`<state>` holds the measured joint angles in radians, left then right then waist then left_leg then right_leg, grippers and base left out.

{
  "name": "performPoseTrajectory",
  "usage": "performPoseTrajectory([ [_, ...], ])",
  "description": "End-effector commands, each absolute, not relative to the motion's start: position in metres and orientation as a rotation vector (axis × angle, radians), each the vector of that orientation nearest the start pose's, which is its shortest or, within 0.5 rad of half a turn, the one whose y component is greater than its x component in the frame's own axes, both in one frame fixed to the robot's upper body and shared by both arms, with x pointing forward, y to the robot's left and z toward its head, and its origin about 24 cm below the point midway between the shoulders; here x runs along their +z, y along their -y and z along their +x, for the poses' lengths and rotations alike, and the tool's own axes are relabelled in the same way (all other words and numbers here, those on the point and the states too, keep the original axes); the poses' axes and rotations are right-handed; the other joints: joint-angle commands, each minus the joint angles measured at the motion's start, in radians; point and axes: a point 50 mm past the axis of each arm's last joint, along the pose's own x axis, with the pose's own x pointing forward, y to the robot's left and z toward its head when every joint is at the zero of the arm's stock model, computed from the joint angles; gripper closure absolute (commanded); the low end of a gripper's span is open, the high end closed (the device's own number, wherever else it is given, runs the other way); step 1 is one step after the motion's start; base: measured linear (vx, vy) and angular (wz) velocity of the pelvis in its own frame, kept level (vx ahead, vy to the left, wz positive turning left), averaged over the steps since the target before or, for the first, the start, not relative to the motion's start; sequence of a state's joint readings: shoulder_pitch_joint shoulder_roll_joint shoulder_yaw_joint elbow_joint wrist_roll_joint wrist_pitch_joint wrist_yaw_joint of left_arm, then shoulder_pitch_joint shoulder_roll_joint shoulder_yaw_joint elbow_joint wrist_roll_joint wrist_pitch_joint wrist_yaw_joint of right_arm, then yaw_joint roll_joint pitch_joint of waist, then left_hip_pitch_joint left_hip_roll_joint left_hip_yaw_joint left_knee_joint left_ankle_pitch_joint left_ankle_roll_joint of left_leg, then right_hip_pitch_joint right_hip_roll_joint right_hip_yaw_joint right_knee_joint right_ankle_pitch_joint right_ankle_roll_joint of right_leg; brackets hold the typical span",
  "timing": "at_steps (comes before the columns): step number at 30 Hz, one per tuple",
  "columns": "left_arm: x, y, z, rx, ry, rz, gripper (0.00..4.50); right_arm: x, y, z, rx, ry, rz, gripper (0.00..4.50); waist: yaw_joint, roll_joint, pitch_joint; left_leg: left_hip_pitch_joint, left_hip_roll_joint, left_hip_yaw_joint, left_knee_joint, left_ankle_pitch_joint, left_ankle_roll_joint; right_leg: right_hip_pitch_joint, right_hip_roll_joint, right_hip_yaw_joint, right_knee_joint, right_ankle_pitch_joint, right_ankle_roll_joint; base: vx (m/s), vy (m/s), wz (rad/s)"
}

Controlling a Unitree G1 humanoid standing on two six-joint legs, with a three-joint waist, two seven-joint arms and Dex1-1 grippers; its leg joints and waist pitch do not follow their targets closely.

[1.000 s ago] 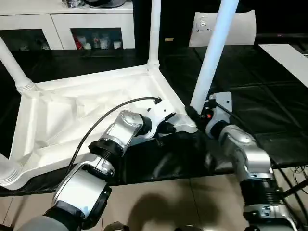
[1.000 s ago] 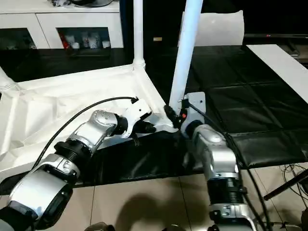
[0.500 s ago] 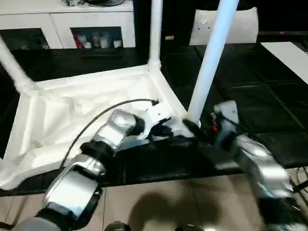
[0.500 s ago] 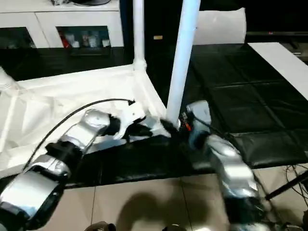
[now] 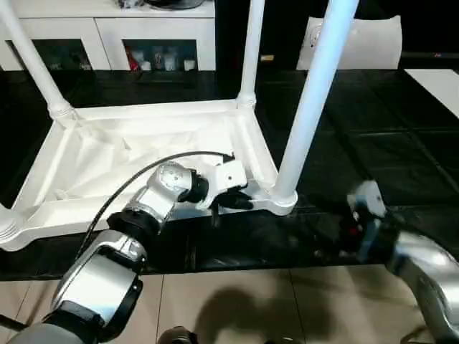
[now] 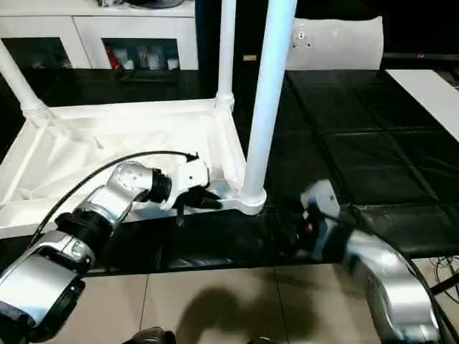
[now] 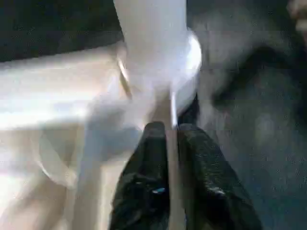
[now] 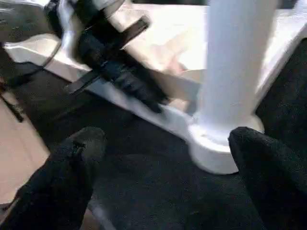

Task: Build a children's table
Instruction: Rotate leg to tighten, then rotate table base

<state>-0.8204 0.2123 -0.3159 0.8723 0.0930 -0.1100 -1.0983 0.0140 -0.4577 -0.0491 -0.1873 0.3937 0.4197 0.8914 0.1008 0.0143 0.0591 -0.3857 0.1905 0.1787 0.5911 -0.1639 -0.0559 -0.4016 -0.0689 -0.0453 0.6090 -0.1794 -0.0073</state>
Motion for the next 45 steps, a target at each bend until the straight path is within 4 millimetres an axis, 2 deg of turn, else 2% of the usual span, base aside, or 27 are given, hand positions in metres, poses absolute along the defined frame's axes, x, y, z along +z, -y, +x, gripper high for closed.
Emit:
performPoseTrajectory([
  [1, 0.084, -0.078, 0.347, -1.358, -0.216, 0.478, 3.6, 0.077, 0.183, 0.223, 0.923, -0.225, 0.053, 0.0, 0.001, -0.009, -0.065, 0.02, 0.039, -0.015, -0.072, -0.267, 0.05, 0.048, -0.073, 0.037, -0.091, -0.29, -0.187, 0.0, 0.0, 0.0],
  [2, 0.085, -0.078, 0.347, -1.354, -0.212, 0.466, 3.52, 0.078, 0.181, 0.222, 0.928, -0.22, 0.059, 0.0, 0.0, -0.01, -0.065, 0.02, 0.039, -0.015, -0.072, -0.278, 0.046, 0.046, -0.074, 0.037, -0.093, -0.314, -0.179, 0.0, 0.0, 0.0],
  [3, 0.086, -0.079, 0.347, -1.346, -0.205, 0.44, 3.48, 0.081, 0.176, 0.219, 0.945, -0.206, 0.072, 0.0, -0.004, -0.003, -0.064, 0.019, 0.038, -0.017, -0.076, -0.286, 0.038, 0.047, -0.073, 0.036, -0.095, -0.327, -0.171, 0.0, 0.0, 0.0],
  [5, 0.089, -0.085, 0.347, -1.309, -0.205, 0.383, 3.32, 0.086, 0.162, 0.218, 0.955, -0.163, 0.127, 0.0, -0.011, -0.003, -0.062, 0.017, 0.037, -0.019, -0.077, -0.297, 0.032, 0.045, -0.073, 0.037, -0.094, -0.341, -0.168, 0.0, 0.0, 0.0],
  [7, 0.09, -0.087, 0.347, -1.296, -0.206, 0.38, 3.17, 0.087, 0.159, 0.218, 0.951, -0.153, 0.139, 0.0, -0.015, 0.004, -0.064, 0.02, 0.037, -0.02, -0.076, -0.306, 0.025, 0.04, -0.071, 0.037, -0.096, -0.355, -0.163, 0.0, 0.0, 0.0],
  [10, 0.089, -0.108, 0.347, -1.179, -0.239, 0.36, 2.96, 0.088, 0.147, 0.223, 0.919, -0.128, 0.156, 0.0, -0.017, 0.007, -0.065, 0.022, 0.036, -0.019, -0.078, -0.318, 0.008, 0.037, -0.066, 0.038, -0.094, -0.333, -0.168, 0.0, 0.0, 0.0],
  [11, 0.089, -0.109, 0.347, -1.178, -0.239, 0.36, 2.96, 0.088, 0.147, 0.224, 0.919, -0.127, 0.156, 0.0, -0.021, 0.011, -0.065, 0.019, 0.038, -0.021, -0.081, -0.317, 0.0, 0.038, -0.067, 0.039, -0.09, -0.314, -0.172, 0.0, 0.0, 0.0],
  [12, 0.089, -0.124, 0.344, -1.115, -0.255, 0.351, 2.75, 0.088, 0.14, 0.228, 0.902, -0.111, 0.167, 0.0, -0.022, 0.015, -0.066, 0.02, 0.041, -0.025, -0.083, -0.328, -0.012, 0.04, -0.069, 0.039, -0.083, -0.298, -0.177, 0.0, 0.0, 0.0],
  [13, 0.089, -0.128, 0.343, -1.099, -0.257, 0.349, 2.75, 0.088, 0.138, 0.229, 0.899, -0.108, 0.17, 0.0, -0.022, 0.015, -0.066, 0.02, 0.041, -0.025, -0.083, -0.328, -0.012, 0.04, -0.069, 0.039, -0.083, -0.298, -0.177, 0.0, 0.0, 0.0],
  [17, 0.097, -0.181, 0.311, -0.884, -0.307, 0.275, 2.35, 0.086, 0.112, 0.243, 0.864, -0.102, 0.209, 0.0, -0.043, 0.026, -0.065, 0.021, 0.041, -0.024, -0.087, -0.329, -0.031, 0.035, -0.063, 0.04, -0.073, -0.256, -0.2, 0.0, 0.0, 0.0],
  [19, 0.097, -0.188, 0.303, -0.861, -0.322, 0.267, 2.26, 0.085, 0.108, 0.245, 0.857, -0.11, 0.213, 0.0, -0.043, 0.028, -0.062, 0.023, 0.04, -0.022, -0.086, -0.334, -0.03, 0.031, -0.06, 0.04, -0.078, -0.267, -0.2, 0.0, 0.0, 0.0],
  [20, 0.097, -0.203, 0.283, -0.809, -0.365, 0.261, 2.15, 0.081, 0.1, 0.25, 0.84, -0.134, 0.215, 0.0, -0.04, 0.028, -0.06, 0.026, 0.043, -0.024, -0.09, -0.347, -0.036, 0.028, -0.063, 0.042, -0.078, -0.29, -0.196, 0.0, 0.0, 0.0],
  [21, 0.096, -0.207, 0.277, -0.8, -0.378, 0.257, 2.15, 0.08, 0.098, 0.252, 0.834, -0.139, 0.212, 0.0, -0.044, 0.028, -0.058, 0.021, 0.041, -0.022, -0.091, -0.349, -0.036, 0.03, -0.061, 0.042, -0.078, -0.298, -0.192, 0.0, 0.0, 0.0],
  [22, 0.096, -0.209, 0.271, -0.798, -0.387, 0.251, 1.92, 0.079, 0.096, 0.253, 0.822, -0.148, 0.214, 0.0, -0.041, 0.026, -0.057, 0.028, 0.04, -0.021, -0.089, -0.358, -0.037, 0.023, -0.058, 0.042, -0.081, -0.319, -0.182, 0.0, 0.0, 0.0],
  [24, 0.095, -0.211, 0.26, -0.789, -0.409, 0.237, 1.82, 0.077, 0.093, 0.257, 0.803, -0.159, 0.217, 0.0, -0.035, 0.029, -0.053, 0.034, 0.039, -0.02, -0.09, -0.39, -0.043, 0.016, -0.056, 0.044, -0.088, -0.359, -0.165, 0.0, 0.0, 0.0],
  [25, 0.093, -0.209, 0.247, -0.794, -0.433, 0.221, 1.75, 0.074, 0.092, 0.262, 0.758, -0.171, 0.214, 0.0, -0.035, 0.03, -0.054, 0.03, 0.04, -0.024, -0.094, -0.396, -0.052, 0.019, -0.058, 0.045, -0.084, -0.361, -0.163, 0.0, 0.0, 0.0],
  [29, 0.086, -0.203, 0.23, -0.782, -0.471, 0.201, 1.36, 0.068, 0.101, 0.279, 0.576, -0.195, 0.192, 0.0, -0.041, 0.029, -0.049, 0.028, 0.035, -0.025, -0.096, -0.431, -0.065, 0.015, -0.056, 0.047, -0.086, -0.387, -0.145, 0.0, 0.0, 0.0],
  [31, 0.083, -0.2, 0.223, -0.761, -0.498, 0.191, 1.21, 0.066, 0.109, 0.287, 0.494, -0.197, 0.181, 0.0, -0.041, 0.028, -0.047, 0.035, 0.033, -0.024, -0.094, -0.451, -0.069, 0.009, -0.054, 0.048, -0.094, -0.421, -0.128, 0.0, 0.0, 0.0],
  [32, 0.075, -0.198, 0.213, -0.744, -0.56, 0.21, 1.09, 0.065, 0.12, 0.296, 0.397, -0.188, 0.166, 0.0, -0.041, 0.03, -0.048, 0.036, 0.033, -0.025, -0.093, -0.458, -0.073, 0.009, -0.055, 0.048, -0.094, -0.436, -0.116, 0.0, 0.0, 0.0],
  [33, 0.075, -0.198, 0.213, -0.743, -0.566, 0.212, 0.99, 0.065, 0.121, 0.296, 0.392, -0.187, 0.165, 0.0, -0.043, 0.029, -0.047, 0.033, 0.033, -0.026, -0.094, -0.457, -0.072, 0.011, -0.054, 0.048, -0.095, -0.438, -0.11, 0.0, 0.0, 0.0],
  [35, 0.061, -0.2, 0.207, -0.703, -0.629, 0.274, 0.85, 0.067, 0.136, 0.303, 0.321, -0.172, 0.156, 0.0, -0.041, 0.026, -0.049, 0.04, 0.03, -0.022, -0.09, -0.46, -0.068, 0.004, -0.049, 0.05, -0.099, -0.443, -0.091, 0.0, 0.0, 0.0],
  [36, 0.055, -0.202, 0.206, -0.665, -0.647, 0.287, 0.78, 0.068, 0.145, 0.307, 0.279, -0.163, 0.147, 0.0, -0.04, 0.028, -0.049, 0.036, 0.029, -0.024, -0.091, -0.451, -0.065, 0.009, -0.049, 0.049, -0.098, -0.44, -0.081, 0.0, 0.0, 0.0],
  [37, 0.05, -0.203, 0.207, -0.635, -0.655, 0.307, 0.7, 0.069, 0.153, 0.31, 0.242, -0.153, 0.148, 0.0, -0.038, 0.029, -0.051, 0.038, 0.029, -0.022, -0.09, -0.443, -0.065, 0.007, -0.047, 0.049, -0.099, -0.428, -0.076, 0.0, 0.0, 0.0],
  [39, 0.046, -0.202, 0.209, -0.605, -0.646, 0.341, 0.52, 0.072, 0.165, 0.315, 0.196, -0.14, 0.135, 0.0, -0.036, 0.025, -0.053, 0.035, 0.026, -0.022, -0.088, -0.428, -0.062, 0.012, -0.048, 0.048, -0.098, -0.414, -0.077, 0.0, 0.0, 0.0],
  [42, 0.048, -0.191, 0.222, -0.549, -0.56, 0.31, 0.4, 0.075, 0.185, 0.323, 0.158, -0.124, 0.095, 0.0, -0.032, 0.023, -0.056, 0.031, 0.026, -0.022, -0.086, -0.406, -0.058, 0.019, -0.045, 0.045, -0.091, -0.372, -0.082, 0.0, 0.0, 0.0],
  [43, 0.049, -0.19, 0.226, -0.535, -0.536, 0.312, 0.32, 0.076, 0.188, 0.325, 0.154, -0.122, 0.093, 0.0, -0.034, 0.017, -0.057, 0.028, 0.025, -0.018, -0.083, -0.391, -0.053, 0.021, -0.046, 0.045, -0.092, -0.355, -0.089, 0.0, 0.0, 0.0],
  [45, 0.051, -0.188, 0.23, -0.521, -0.513, 0.325, 0.17, 0.076, 0.19, 0.326, 0.149, -0.116, 0.087, 0.0, -0.035, 0.015, -0.061, 0.017, 0.021, -0.018, -0.079, -0.345, -0.039, 0.029, -0.049, 0.045, -0.088, -0.328, -0.096, 0.0, 0.0, 0.0],
])
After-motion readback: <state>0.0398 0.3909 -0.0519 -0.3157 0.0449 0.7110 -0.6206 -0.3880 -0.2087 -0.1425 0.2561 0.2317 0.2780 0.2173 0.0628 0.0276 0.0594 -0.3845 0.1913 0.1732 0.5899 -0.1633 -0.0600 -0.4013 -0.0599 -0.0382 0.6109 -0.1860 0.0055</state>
